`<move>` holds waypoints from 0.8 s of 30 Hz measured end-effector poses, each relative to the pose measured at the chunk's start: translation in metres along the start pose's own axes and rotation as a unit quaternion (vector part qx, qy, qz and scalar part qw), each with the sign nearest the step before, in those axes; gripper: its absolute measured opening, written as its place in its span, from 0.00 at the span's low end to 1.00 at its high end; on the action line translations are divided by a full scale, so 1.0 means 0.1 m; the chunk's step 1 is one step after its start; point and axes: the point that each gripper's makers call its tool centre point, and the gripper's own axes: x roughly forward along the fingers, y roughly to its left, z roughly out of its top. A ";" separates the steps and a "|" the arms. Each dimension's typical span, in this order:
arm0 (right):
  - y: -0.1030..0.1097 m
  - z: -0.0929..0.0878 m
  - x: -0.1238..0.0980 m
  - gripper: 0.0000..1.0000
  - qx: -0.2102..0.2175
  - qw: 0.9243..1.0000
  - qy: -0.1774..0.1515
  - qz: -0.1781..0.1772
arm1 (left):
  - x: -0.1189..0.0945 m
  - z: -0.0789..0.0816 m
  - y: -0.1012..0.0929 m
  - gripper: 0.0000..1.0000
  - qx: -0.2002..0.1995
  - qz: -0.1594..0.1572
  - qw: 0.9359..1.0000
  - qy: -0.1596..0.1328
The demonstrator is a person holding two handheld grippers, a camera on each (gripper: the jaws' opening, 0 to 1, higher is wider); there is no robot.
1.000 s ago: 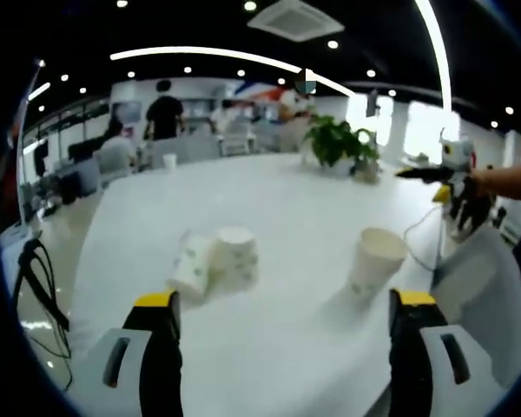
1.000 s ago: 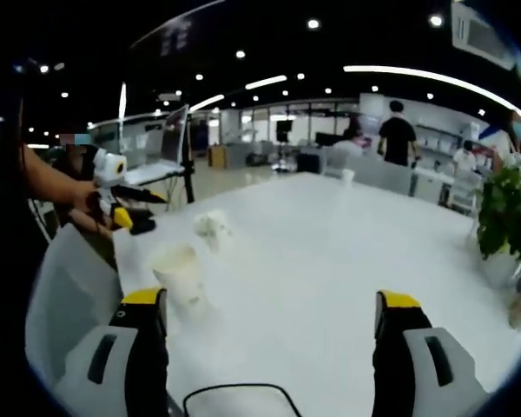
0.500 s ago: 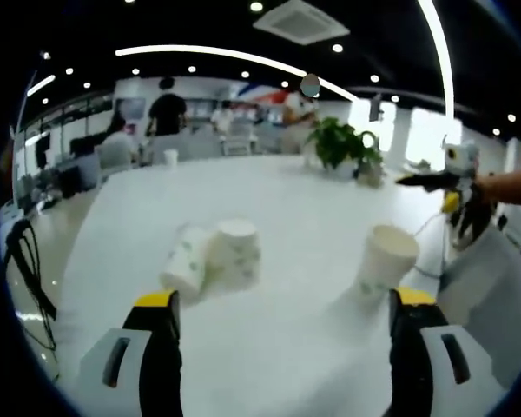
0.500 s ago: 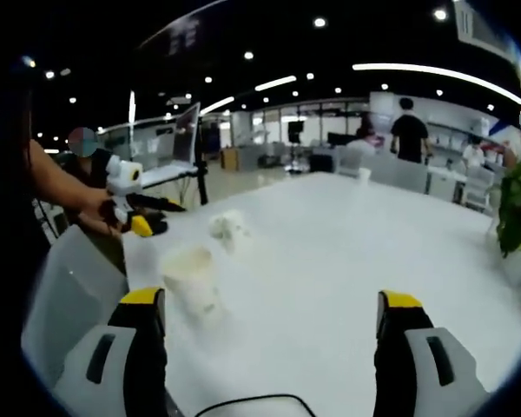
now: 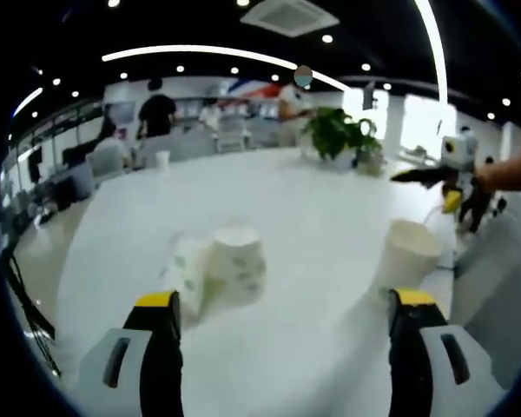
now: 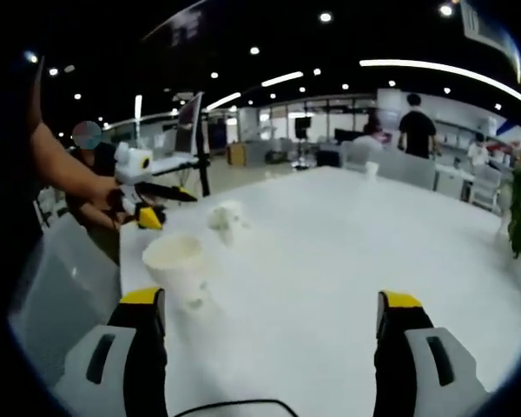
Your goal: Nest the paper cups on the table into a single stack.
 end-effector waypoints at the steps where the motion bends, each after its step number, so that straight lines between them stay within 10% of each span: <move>1: -0.02 0.00 0.02 1.00 -0.003 1.000 0.001 0.000 | 0.03 0.02 0.02 0.97 0.002 0.000 1.000 -0.002; 24: -0.04 0.09 0.29 0.98 -0.016 0.999 -0.016 0.032 | 0.39 0.25 0.27 0.87 0.013 0.003 1.000 -0.015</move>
